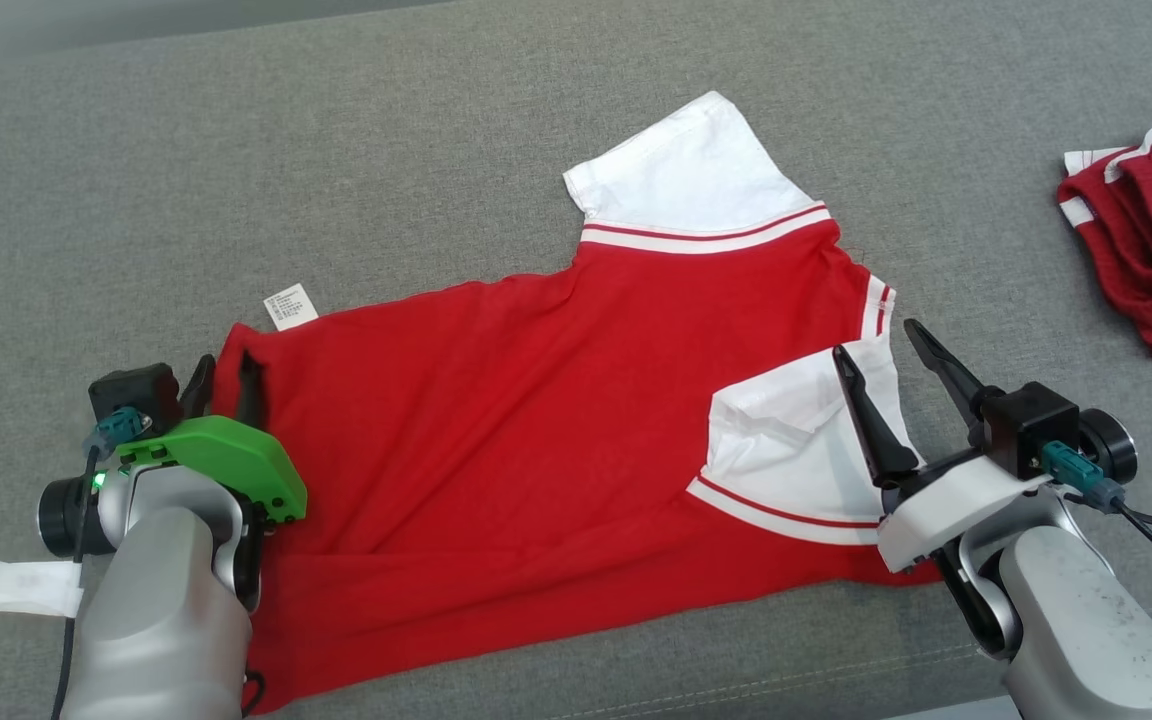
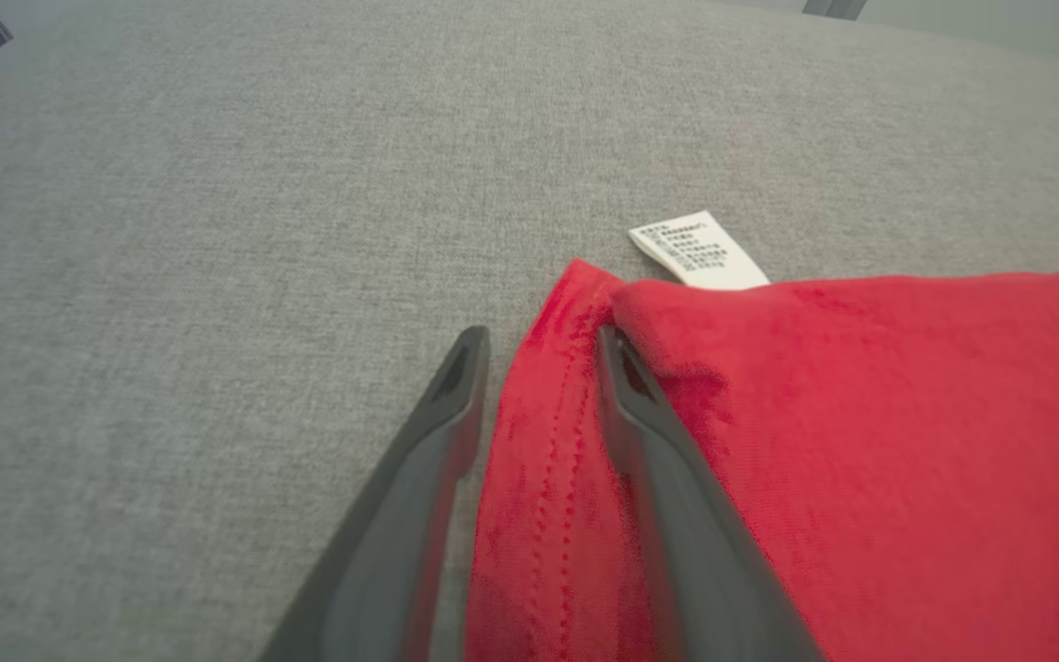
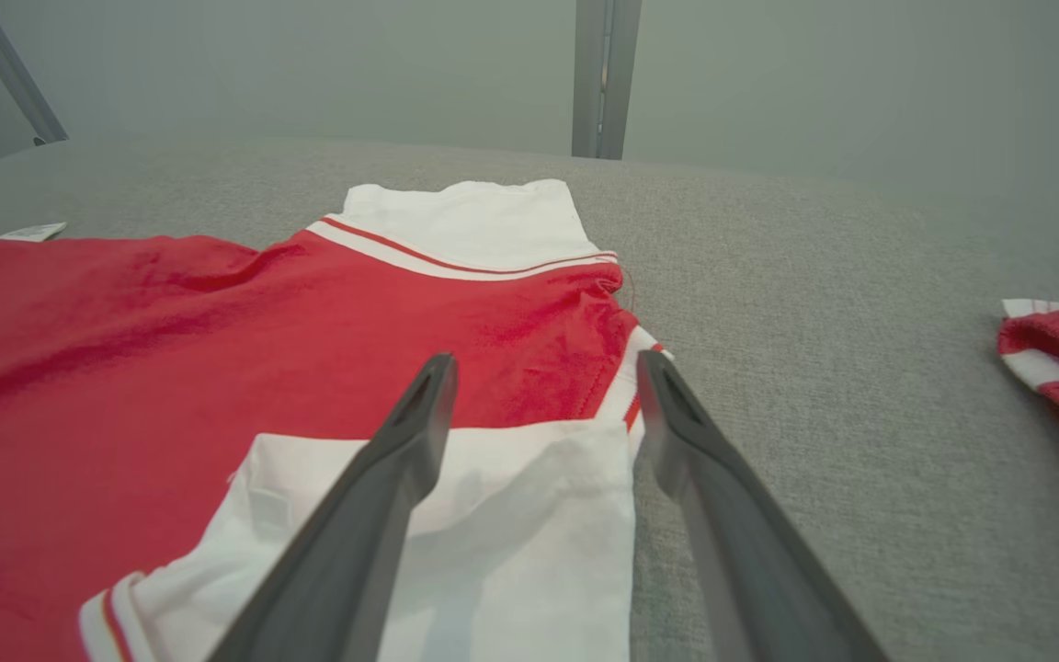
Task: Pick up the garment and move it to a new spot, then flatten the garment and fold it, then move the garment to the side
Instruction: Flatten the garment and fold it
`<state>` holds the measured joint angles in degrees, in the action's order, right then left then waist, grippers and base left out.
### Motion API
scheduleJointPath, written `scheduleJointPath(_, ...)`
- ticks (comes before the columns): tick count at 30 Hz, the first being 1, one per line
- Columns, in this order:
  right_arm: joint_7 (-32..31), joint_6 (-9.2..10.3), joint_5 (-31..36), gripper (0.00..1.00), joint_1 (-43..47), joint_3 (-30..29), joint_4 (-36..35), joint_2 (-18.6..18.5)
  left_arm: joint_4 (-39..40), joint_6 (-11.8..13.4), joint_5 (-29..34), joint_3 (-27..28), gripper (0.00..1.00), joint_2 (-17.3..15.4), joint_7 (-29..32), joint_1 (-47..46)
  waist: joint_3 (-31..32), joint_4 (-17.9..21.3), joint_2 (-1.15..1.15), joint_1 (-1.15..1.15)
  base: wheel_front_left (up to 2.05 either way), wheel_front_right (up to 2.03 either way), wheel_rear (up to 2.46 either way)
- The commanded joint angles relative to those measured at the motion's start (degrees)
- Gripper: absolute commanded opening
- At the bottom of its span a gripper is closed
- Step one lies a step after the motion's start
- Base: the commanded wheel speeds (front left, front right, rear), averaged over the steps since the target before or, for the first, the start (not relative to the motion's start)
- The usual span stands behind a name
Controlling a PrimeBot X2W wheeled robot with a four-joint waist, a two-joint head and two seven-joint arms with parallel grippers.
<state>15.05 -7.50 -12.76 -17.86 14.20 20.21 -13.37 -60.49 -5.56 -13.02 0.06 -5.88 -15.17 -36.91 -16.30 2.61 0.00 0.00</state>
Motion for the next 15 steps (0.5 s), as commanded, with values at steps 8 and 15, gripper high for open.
scheduleJointPath(8,0.1,0.04,-0.5,1.00,-1.4,1.0,0.7,-0.4,-1.9,-0.9,1.1,-0.9,0.50,-0.3,0.1,-2.1,0.2,0.0,0.00,0.00,0.00,0.00,0.00)
scheduleJointPath(15,0.1,0.03,-1.2,1.00,-1.9,1.1,0.9,-0.6,-3.0,-1.3,1.2,-1.2,0.00,-0.3,0.1,-2.9,0.1,-0.1,0.00,0.00,0.00,0.00,0.00)
